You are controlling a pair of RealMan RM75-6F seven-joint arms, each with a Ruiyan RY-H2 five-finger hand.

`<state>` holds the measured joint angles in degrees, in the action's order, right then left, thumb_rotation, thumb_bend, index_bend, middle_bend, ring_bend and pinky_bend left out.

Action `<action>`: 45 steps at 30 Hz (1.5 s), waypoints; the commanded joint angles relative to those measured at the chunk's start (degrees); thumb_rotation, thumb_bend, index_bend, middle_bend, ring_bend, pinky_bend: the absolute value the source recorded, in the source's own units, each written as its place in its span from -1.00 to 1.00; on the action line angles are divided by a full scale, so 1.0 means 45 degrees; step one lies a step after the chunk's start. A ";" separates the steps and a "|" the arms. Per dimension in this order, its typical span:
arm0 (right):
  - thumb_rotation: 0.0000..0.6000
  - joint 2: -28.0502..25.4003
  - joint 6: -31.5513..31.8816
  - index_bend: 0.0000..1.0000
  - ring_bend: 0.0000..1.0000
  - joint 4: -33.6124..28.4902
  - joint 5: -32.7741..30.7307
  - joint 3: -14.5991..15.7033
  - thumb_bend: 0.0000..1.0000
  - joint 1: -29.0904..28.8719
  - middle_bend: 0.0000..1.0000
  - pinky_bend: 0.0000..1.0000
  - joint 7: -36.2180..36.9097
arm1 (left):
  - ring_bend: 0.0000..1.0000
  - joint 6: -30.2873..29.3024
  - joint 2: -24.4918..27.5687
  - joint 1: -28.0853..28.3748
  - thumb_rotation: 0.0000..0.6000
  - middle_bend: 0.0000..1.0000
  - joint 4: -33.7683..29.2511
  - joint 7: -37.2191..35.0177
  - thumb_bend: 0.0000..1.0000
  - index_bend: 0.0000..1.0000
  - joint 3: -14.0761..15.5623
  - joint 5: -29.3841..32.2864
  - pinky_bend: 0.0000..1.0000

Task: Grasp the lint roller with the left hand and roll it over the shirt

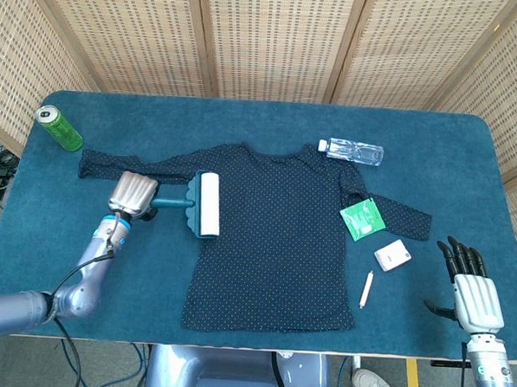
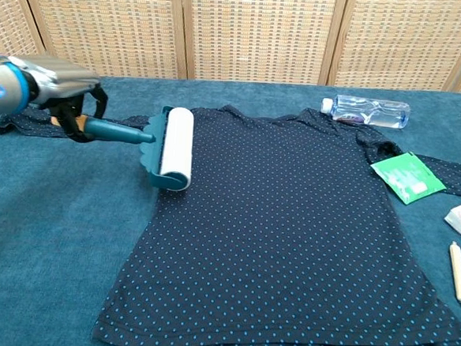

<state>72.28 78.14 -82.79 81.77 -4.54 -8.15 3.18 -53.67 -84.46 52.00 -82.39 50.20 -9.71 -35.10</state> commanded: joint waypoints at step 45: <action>1.00 0.0204 -0.1096 -1.00 -1.00 0.0781 -0.0767 -0.0099 -0.89 -0.0284 -1.00 -1.00 0.0386 | 0.43 0.0560 -0.5167 0.4868 1.00 0.62 0.4337 0.3442 0.47 0.82 -0.0648 0.4523 0.44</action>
<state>73.20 73.20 -79.27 78.31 -4.99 -9.44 4.93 -50.65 -108.69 74.70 -61.81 66.04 -13.13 -14.37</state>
